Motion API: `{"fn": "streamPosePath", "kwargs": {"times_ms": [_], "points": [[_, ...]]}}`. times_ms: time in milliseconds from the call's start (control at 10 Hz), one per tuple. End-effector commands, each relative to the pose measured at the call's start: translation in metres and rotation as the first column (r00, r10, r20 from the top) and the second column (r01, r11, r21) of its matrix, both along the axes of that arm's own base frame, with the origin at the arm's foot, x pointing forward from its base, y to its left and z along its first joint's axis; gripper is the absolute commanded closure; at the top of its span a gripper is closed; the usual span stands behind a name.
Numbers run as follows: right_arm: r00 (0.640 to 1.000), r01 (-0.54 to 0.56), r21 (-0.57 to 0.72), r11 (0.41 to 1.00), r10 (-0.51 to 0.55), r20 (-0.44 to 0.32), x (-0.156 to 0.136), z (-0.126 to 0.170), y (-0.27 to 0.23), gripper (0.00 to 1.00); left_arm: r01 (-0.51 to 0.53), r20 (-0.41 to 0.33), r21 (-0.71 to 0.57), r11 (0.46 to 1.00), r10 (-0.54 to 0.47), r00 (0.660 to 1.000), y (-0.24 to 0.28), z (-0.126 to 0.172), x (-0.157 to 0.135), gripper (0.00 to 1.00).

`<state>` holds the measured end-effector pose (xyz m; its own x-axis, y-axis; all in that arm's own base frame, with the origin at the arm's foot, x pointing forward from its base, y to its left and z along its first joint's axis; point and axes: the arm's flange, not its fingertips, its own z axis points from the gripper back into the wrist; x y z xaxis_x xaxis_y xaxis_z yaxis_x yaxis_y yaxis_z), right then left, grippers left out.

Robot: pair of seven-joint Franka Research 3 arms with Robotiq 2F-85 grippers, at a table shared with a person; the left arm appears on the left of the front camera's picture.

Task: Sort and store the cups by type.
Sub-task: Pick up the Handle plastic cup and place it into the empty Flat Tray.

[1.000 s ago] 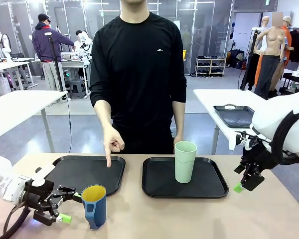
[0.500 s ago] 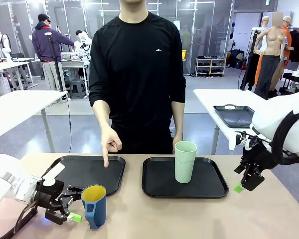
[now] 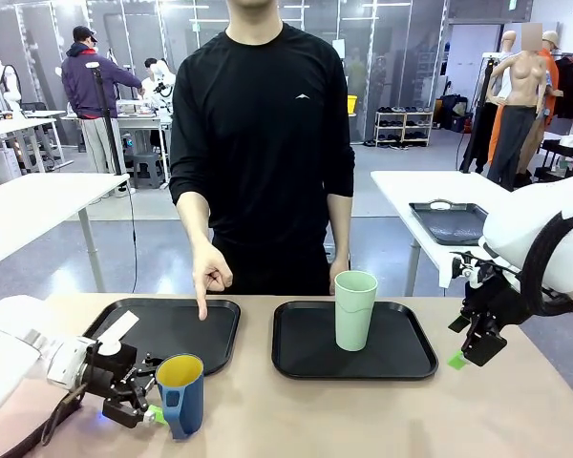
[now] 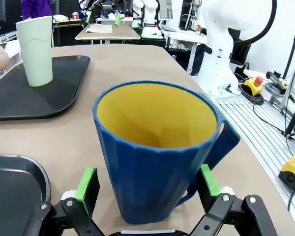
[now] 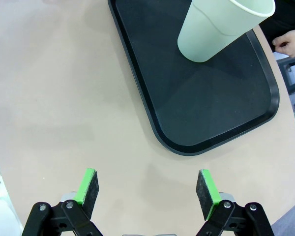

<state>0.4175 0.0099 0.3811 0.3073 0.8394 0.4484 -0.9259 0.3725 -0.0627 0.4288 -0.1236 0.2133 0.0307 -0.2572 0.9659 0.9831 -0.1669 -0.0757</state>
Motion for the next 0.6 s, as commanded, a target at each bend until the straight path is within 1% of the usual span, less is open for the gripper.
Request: {"fn": "streamPosePath", "kwargs": {"times_ms": [0,300,500], "points": [[1.000,0.010,-0.009,1.000,-0.010,0.000,0.001,-0.001,0.001,0.00,-0.016,-0.011,-0.006,1.000,0.016,1.000,-0.012,-0.005,0.008,0.00],[1.000,0.010,-0.009,1.000,-0.010,0.000,0.001,-0.001,0.001,0.00,0.019,-0.031,-0.028,0.999,-0.020,0.999,-0.023,-0.007,0.008,0.00],[1.000,0.010,-0.009,1.000,-0.010,0.000,0.001,-0.001,0.001,0.00,0.033,-0.031,-0.046,0.998,-0.034,0.999,-0.025,-0.008,0.009,0.00]]}}
